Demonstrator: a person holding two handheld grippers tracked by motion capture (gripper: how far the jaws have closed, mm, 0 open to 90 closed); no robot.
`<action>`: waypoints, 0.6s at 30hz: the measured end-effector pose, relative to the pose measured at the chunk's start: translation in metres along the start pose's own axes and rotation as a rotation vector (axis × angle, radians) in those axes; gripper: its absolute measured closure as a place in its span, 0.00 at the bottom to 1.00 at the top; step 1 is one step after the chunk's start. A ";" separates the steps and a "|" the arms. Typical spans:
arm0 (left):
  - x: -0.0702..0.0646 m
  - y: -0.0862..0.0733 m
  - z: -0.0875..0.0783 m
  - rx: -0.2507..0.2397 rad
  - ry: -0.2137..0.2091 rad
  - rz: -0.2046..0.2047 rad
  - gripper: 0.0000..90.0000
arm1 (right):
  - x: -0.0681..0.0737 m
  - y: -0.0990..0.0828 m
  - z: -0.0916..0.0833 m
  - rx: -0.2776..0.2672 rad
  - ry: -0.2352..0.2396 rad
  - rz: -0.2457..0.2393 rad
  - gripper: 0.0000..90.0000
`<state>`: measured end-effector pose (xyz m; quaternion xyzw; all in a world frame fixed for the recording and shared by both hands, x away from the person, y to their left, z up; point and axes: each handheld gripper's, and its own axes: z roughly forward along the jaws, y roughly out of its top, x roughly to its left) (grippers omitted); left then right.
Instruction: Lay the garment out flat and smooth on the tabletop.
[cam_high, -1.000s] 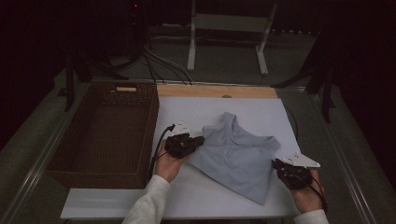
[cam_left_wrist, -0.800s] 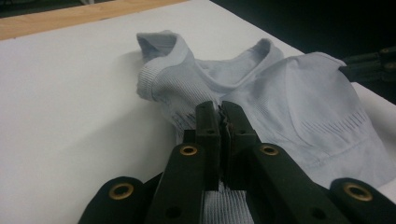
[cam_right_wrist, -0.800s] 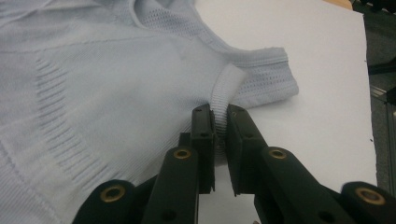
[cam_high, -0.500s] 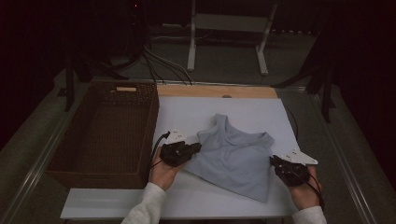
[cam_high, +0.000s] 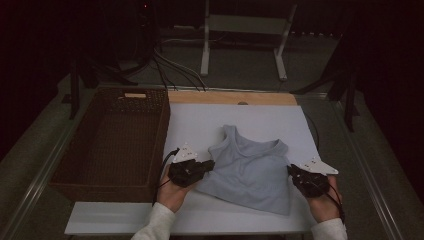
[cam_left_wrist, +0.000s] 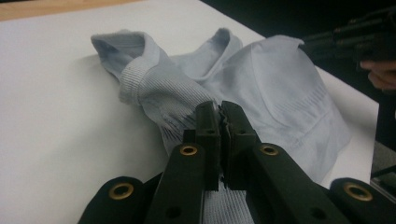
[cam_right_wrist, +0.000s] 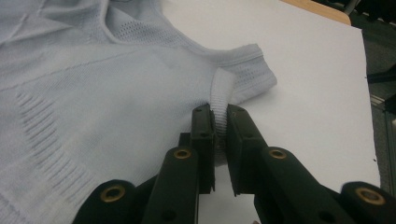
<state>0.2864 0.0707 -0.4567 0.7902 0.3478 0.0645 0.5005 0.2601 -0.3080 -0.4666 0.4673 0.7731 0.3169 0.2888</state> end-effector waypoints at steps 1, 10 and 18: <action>0.000 -0.002 0.000 0.001 -0.001 -0.003 0.97 | 0.001 0.000 0.000 0.000 0.001 0.000 0.92; -0.011 -0.008 -0.015 -0.006 -0.023 0.000 0.97 | 0.005 0.003 0.001 -0.009 0.011 -0.019 0.92; -0.020 -0.015 -0.021 0.029 -0.007 0.022 0.97 | 0.011 0.004 0.002 -0.011 0.010 -0.048 0.92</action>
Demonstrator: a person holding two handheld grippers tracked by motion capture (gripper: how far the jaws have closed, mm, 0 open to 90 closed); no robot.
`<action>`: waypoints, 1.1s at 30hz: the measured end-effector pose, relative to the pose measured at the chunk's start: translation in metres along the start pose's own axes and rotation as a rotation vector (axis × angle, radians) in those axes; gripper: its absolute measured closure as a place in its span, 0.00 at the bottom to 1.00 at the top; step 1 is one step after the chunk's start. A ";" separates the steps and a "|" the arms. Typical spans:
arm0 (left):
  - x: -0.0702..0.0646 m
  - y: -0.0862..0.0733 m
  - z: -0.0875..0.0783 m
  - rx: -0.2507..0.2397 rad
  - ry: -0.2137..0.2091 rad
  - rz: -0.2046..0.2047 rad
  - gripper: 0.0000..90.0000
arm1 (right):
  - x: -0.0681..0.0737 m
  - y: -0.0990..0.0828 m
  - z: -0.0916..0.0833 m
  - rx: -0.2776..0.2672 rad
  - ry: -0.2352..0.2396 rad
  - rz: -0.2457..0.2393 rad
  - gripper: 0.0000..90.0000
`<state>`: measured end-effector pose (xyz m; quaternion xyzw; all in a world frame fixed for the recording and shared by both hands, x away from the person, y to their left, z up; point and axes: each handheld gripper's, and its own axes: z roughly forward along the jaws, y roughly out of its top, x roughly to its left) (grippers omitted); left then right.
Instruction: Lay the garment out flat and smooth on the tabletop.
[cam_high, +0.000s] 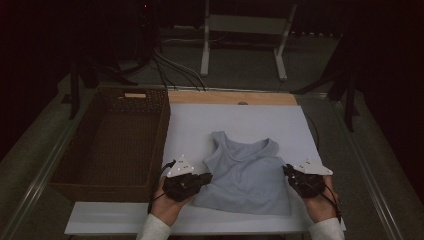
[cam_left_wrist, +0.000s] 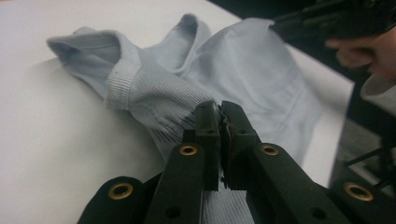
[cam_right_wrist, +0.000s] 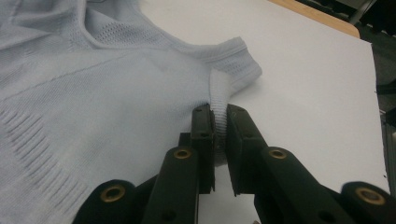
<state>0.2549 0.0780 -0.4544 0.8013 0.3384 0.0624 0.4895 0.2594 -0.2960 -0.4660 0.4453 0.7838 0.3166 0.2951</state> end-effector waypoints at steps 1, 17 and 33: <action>0.002 0.000 0.001 0.002 0.013 -0.008 0.97 | 0.000 0.000 0.000 0.002 0.000 -0.001 0.92; 0.020 -0.004 0.023 0.090 0.180 -0.022 0.97 | -0.001 -0.005 0.010 0.057 -0.016 0.006 0.90; 0.028 -0.007 0.022 0.092 0.203 -0.029 0.96 | 0.014 -0.021 -0.015 0.073 0.046 0.072 0.43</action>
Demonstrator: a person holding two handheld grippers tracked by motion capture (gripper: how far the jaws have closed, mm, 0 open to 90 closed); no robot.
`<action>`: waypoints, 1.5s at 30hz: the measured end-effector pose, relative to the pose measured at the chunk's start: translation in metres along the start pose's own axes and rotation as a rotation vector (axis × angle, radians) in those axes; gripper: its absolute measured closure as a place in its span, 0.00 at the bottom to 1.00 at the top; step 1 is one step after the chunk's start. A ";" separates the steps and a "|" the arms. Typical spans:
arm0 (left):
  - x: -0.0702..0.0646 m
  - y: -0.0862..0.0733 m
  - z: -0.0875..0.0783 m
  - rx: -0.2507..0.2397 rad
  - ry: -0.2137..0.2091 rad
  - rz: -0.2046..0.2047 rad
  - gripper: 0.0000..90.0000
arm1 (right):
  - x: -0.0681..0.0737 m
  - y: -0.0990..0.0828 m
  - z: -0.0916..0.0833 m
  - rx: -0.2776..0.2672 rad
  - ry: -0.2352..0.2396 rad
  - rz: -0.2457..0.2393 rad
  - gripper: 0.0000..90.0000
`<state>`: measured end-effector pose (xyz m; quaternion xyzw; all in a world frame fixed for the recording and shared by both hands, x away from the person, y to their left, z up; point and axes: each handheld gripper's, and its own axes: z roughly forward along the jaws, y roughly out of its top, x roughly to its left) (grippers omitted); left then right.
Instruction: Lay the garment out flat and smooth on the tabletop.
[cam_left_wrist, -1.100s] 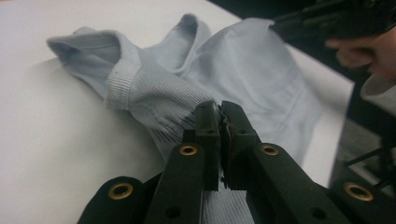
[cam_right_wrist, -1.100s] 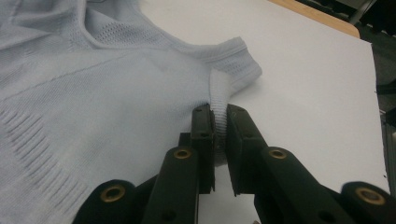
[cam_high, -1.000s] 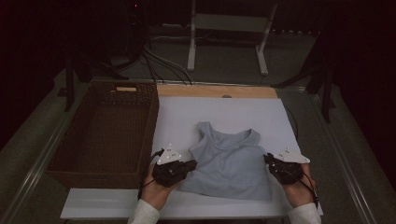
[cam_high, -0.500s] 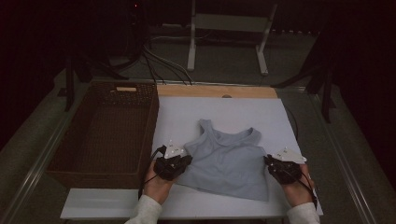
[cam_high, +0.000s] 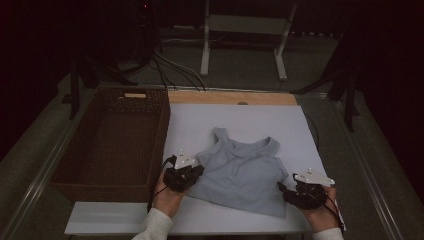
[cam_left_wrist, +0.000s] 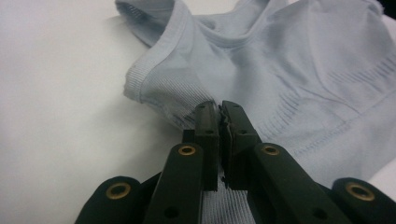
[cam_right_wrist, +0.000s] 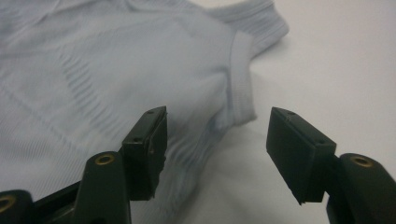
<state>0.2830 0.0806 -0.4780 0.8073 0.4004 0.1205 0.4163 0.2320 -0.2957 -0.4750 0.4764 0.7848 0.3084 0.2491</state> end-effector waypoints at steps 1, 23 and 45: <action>0.001 0.000 -0.001 0.003 0.010 -0.006 0.96 | 0.001 -0.002 -0.001 0.002 0.006 0.007 0.43; -0.001 -0.022 -0.014 -0.018 -0.039 -0.015 0.46 | 0.027 -0.023 -0.005 0.066 0.071 -0.006 0.43; -0.004 -0.029 -0.015 0.017 -0.050 0.007 0.47 | 0.025 -0.030 0.006 0.153 0.087 -0.024 0.91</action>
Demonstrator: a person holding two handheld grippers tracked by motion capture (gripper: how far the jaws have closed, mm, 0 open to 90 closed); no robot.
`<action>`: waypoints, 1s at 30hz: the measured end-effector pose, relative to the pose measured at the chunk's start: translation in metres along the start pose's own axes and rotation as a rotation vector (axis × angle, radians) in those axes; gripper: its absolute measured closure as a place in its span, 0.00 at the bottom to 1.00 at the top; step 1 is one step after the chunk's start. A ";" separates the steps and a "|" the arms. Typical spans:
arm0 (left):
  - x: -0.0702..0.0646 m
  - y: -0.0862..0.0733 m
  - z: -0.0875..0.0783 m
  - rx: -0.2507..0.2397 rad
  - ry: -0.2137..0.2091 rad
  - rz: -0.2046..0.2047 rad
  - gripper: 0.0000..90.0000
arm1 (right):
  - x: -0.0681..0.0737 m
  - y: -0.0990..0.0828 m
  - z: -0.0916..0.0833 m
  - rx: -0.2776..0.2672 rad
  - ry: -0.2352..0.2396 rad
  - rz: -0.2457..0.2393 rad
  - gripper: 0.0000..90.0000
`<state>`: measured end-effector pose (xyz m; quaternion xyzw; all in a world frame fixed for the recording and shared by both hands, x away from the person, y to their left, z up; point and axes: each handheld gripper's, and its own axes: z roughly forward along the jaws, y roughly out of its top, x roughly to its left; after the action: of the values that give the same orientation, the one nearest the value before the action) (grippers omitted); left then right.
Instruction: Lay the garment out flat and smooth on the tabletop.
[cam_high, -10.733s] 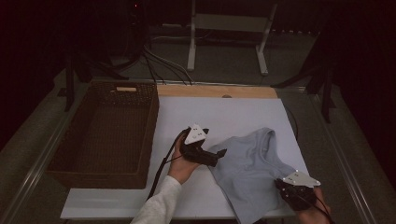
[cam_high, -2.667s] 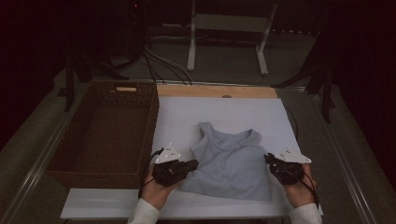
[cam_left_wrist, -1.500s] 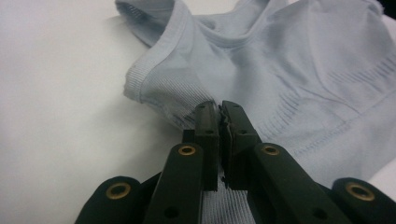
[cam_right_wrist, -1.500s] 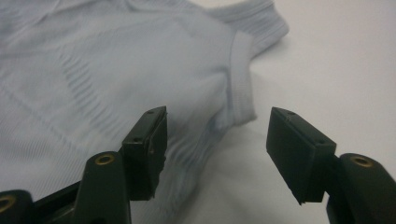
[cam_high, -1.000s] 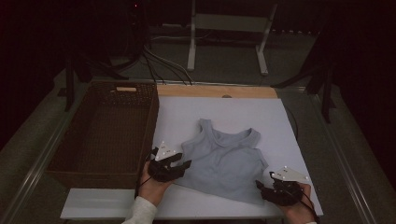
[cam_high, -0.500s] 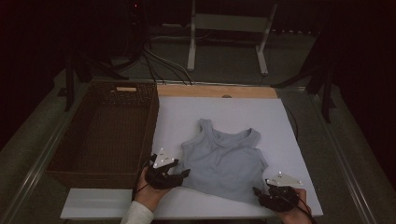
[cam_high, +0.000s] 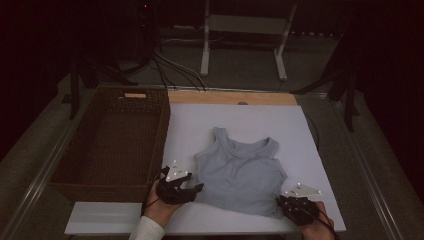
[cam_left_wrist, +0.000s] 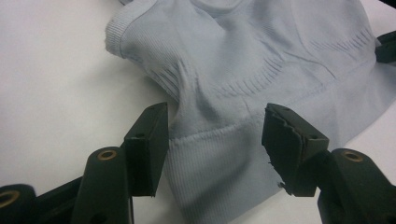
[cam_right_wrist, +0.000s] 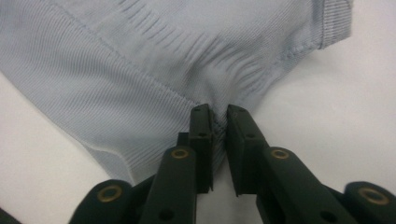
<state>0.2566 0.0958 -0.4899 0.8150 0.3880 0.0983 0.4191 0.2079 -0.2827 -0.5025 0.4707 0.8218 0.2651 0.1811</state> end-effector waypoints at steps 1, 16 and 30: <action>0.000 0.000 0.001 0.003 0.003 -0.002 0.46 | 0.000 0.000 0.000 0.000 -0.003 0.000 0.91; -0.016 0.009 0.004 0.007 -0.110 0.039 1.00 | -0.021 -0.001 -0.007 -0.022 -0.123 0.015 0.91; -0.005 0.012 0.010 0.029 0.111 0.064 1.00 | -0.015 -0.002 -0.002 -0.005 -0.103 -0.027 0.80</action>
<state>0.2644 0.0817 -0.4859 0.8262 0.3859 0.1509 0.3817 0.2121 -0.2971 -0.5014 0.4722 0.8170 0.2399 0.2279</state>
